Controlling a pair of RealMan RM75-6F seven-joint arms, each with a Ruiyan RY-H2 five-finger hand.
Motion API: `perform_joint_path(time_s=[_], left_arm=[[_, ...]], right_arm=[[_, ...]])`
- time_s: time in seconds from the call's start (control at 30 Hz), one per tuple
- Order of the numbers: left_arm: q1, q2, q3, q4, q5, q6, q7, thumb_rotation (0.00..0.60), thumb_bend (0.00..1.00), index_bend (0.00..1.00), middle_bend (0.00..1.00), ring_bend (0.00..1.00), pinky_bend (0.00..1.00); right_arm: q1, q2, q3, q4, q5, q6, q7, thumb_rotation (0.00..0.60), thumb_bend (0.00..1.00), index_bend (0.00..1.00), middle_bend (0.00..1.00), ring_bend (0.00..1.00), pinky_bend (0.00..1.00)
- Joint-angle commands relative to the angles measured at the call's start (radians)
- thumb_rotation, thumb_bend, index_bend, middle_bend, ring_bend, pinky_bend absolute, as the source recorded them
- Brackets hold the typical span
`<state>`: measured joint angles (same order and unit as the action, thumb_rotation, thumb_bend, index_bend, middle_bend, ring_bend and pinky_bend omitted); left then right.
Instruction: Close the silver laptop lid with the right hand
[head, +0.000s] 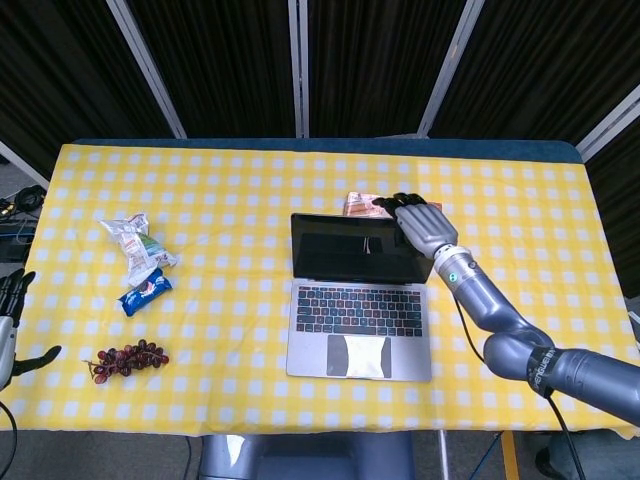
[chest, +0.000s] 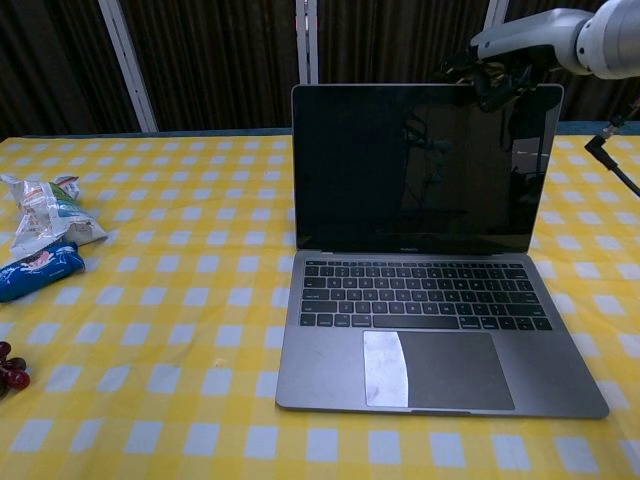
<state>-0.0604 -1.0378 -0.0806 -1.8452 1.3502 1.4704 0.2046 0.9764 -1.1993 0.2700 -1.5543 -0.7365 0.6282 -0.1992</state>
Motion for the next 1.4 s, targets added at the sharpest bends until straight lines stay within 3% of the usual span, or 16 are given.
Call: perform_joint_path(time_s=[0.03,0.2,0.4,0.97,1.23,1.4], left_arm=[[-0.001,0.0,0.001,0.002,0.0,-0.001,-0.003,0.6,0.0,0.0,0.0,0.0,0.0],[-0.003,0.0,0.001,0.004,-0.003,-0.002,-0.004,0.6,0.0,0.0,0.0,0.0,0.0],[-0.004,-0.002,0.002,0.003,-0.006,-0.002,0.0,0.6,0.0,0.0,0.0,0.0,0.0],[-0.009,-0.023,0.014,0.002,0.004,0.002,0.038,0.6,0.0,0.0,0.0,0.0,0.0],[-0.012,-0.031,0.018,0.003,0.006,-0.002,0.054,0.6,0.0,0.0,0.0,0.0,0.0],[-0.016,-0.036,0.024,0.004,0.011,-0.008,0.062,0.6,0.0,0.0,0.0,0.0,0.0]], right_arm=[[0.009,-0.003,-0.009,0.002,0.007,0.001,0.004,0.6,1.0,0.19,0.25,0.19,0.2],[0.01,0.01,-0.009,-0.019,0.004,0.011,0.019,0.6,1.0,0.2,0.32,0.27,0.23],[0.002,0.041,-0.011,-0.066,-0.027,0.023,0.038,0.6,1.0,0.2,0.34,0.29,0.24],[-0.108,0.206,-0.048,-0.315,-0.31,0.061,0.115,0.6,1.0,0.2,0.33,0.29,0.24],[-0.153,0.256,-0.104,-0.398,-0.47,0.074,0.095,0.6,1.0,0.2,0.33,0.29,0.24],[-0.191,0.222,-0.197,-0.42,-0.597,0.086,0.007,0.6,1.0,0.2,0.31,0.28,0.24]])
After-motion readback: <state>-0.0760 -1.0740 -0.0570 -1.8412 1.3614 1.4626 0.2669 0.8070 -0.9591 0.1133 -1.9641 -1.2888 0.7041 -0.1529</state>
